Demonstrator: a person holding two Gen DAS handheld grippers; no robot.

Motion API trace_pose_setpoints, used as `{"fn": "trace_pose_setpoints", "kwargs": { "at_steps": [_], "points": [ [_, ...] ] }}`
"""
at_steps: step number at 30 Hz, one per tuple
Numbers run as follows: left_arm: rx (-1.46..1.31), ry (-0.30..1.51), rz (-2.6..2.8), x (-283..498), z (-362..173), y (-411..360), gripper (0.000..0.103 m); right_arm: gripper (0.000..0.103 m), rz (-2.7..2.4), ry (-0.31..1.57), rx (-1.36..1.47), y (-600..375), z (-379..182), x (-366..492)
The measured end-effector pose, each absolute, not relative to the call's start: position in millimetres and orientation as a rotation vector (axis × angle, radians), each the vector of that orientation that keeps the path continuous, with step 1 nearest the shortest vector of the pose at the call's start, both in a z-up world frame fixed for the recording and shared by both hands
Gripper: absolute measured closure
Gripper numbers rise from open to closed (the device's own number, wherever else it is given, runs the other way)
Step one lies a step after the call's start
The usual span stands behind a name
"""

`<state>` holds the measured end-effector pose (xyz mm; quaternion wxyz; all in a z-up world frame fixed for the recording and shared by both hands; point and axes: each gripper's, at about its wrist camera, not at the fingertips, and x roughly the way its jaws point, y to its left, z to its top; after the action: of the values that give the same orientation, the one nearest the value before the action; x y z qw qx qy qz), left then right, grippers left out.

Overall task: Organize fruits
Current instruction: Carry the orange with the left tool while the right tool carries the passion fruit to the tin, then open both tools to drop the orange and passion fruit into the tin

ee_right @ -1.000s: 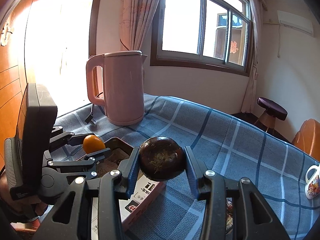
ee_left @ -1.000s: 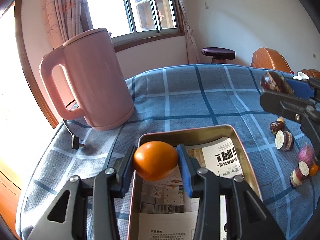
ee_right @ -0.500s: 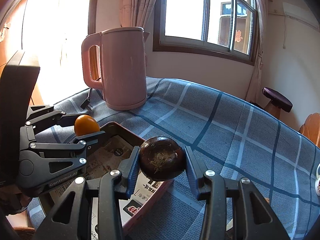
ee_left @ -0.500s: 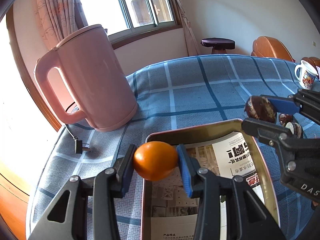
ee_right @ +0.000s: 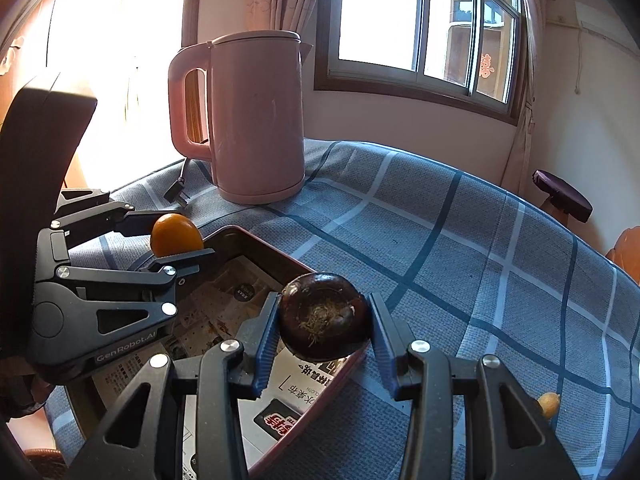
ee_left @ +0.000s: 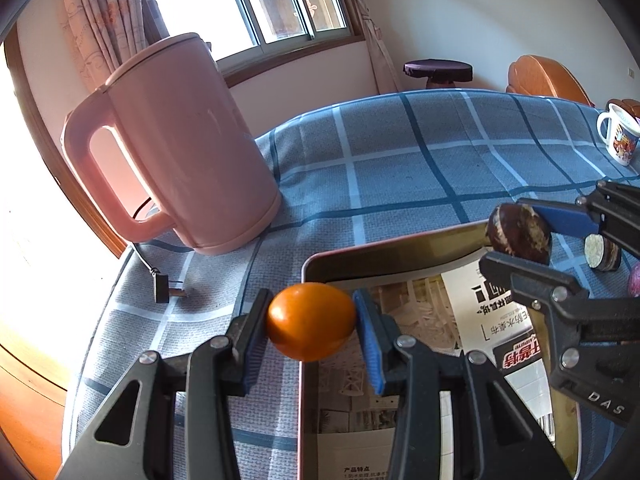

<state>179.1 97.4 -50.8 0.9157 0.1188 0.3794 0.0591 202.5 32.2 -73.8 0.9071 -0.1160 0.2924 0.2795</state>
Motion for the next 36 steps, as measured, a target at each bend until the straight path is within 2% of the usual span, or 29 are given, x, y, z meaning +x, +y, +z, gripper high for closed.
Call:
{"fn": "trace_pose_setpoints", "kwargs": {
  "at_steps": [27, 36],
  "points": [
    [0.271, 0.84, 0.113, 187.2, -59.5, 94.0, 0.06, 0.058, 0.579, 0.647, -0.302, 46.3, -87.5, 205.6],
    [0.275, 0.841, 0.106, 187.1, -59.4, 94.1, 0.057, 0.058, 0.582, 0.646, -0.303, 46.8, -87.5, 204.2]
  ]
}}
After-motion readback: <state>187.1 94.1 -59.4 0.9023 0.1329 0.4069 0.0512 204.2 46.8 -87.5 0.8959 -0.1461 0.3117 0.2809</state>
